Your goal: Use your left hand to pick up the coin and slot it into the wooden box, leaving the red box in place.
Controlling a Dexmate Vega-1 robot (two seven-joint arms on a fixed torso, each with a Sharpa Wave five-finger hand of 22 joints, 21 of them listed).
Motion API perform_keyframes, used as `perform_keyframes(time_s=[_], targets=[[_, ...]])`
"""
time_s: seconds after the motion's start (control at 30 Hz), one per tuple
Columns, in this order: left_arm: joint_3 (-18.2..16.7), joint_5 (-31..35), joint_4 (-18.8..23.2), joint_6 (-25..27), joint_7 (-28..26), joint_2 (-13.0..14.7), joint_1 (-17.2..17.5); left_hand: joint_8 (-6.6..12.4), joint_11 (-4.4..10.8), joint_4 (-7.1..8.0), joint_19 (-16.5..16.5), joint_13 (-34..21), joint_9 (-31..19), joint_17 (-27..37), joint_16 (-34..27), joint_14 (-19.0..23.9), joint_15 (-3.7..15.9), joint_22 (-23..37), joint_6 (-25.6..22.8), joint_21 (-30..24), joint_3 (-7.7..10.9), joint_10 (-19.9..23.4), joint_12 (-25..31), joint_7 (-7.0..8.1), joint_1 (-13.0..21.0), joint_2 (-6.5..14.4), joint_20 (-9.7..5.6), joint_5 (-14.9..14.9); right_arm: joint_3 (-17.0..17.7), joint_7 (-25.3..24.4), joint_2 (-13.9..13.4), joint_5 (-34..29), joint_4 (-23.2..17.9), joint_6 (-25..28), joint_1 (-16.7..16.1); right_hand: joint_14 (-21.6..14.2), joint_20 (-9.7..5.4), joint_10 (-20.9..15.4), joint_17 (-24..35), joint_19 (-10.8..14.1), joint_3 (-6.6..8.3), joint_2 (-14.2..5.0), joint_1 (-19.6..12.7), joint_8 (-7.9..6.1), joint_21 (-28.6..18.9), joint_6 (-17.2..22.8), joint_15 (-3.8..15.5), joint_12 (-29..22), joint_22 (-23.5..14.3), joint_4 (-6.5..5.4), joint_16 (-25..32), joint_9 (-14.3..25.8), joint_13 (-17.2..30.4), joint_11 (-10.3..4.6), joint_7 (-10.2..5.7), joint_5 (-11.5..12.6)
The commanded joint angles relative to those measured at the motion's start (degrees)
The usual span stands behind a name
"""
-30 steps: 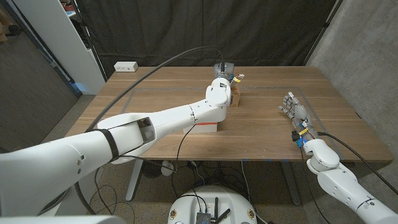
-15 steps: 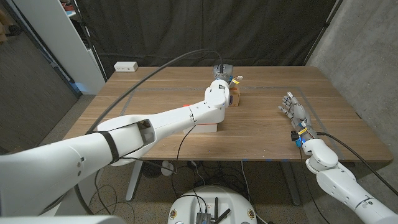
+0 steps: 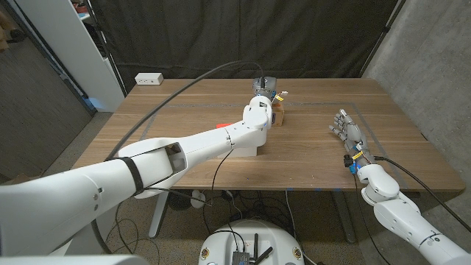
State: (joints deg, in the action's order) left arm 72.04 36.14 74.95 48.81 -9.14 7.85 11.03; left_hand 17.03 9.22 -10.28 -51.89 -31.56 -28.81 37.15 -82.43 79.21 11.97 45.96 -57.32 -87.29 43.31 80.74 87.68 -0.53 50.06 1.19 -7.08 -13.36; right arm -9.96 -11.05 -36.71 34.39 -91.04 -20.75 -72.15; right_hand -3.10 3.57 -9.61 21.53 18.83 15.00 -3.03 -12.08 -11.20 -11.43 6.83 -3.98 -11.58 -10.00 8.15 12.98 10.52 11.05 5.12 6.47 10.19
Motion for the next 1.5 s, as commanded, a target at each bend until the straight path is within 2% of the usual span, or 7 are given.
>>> perform_keyframes(time_s=[0.03, 0.43, 1.5], targets=[[-0.2, -0.8, -1.9, -1.2, -0.6, -1.0, 0.0, 0.11, 0.03, -0.08, 0.2, -0.2, -0.3, 0.1, 0.2, 0.0, 0.03, 0.1, -6.8, -0.2, 0.00, -0.4, 0.2, -2.32, 0.7, 0.1, -5.01, -0.2, -0.2, 0.0, 0.0, 0.1, 0.4, 0.2, 0.4, -0.2, -0.12, -0.4, 0.1, 0.5, -0.16, -0.24, -0.1, 0.00, 0.0, 0.3, -0.01, 0.1, -0.1, -0.10, 0.2, 0.2, 0.1, 0.15, -0.24, -0.2], [-0.5, -0.8, -0.7, -1.1, -0.5, -0.2, 0.1, -0.12, 0.12, 0.00, 0.1, -0.1, -0.4, -0.1, 0.4, 0.0, 0.02, 0.4, -6.8, -0.4, -0.02, -0.4, 0.1, -2.22, 0.7, 0.1, -5.02, -0.2, -0.4, -0.3, 0.2, 0.1, 0.5, 0.6, 0.8, -0.3, -0.12, -0.3, 0.1, 0.5, -0.16, -0.26, -0.1, -0.01, 0.0, 0.3, -0.02, 0.1, -0.1, -0.10, 0.2, 0.2, 0.1, 0.20, -0.28, -0.2], [-0.4, -1.7, -2.5, -2.2, 0.0, -0.7, 0.2, -0.78, 0.20, -0.04, 0.2, -0.6, -0.9, 0.0, 0.7, -0.1, 0.03, -0.3, -7.1, -0.2, -0.21, -0.5, 0.1, -2.18, 0.8, -0.1, -5.00, -0.3, -0.9, -0.3, 0.0, 0.2, 0.7, 1.4, 1.4, -0.3, -0.15, -0.4, 0.1, 0.5, -0.17, -0.31, -0.1, -0.02, 0.0, 0.4, 0.01, 0.1, -0.1, -0.12, 0.2, 0.2, 0.1, 0.10, -0.26, -0.2]])
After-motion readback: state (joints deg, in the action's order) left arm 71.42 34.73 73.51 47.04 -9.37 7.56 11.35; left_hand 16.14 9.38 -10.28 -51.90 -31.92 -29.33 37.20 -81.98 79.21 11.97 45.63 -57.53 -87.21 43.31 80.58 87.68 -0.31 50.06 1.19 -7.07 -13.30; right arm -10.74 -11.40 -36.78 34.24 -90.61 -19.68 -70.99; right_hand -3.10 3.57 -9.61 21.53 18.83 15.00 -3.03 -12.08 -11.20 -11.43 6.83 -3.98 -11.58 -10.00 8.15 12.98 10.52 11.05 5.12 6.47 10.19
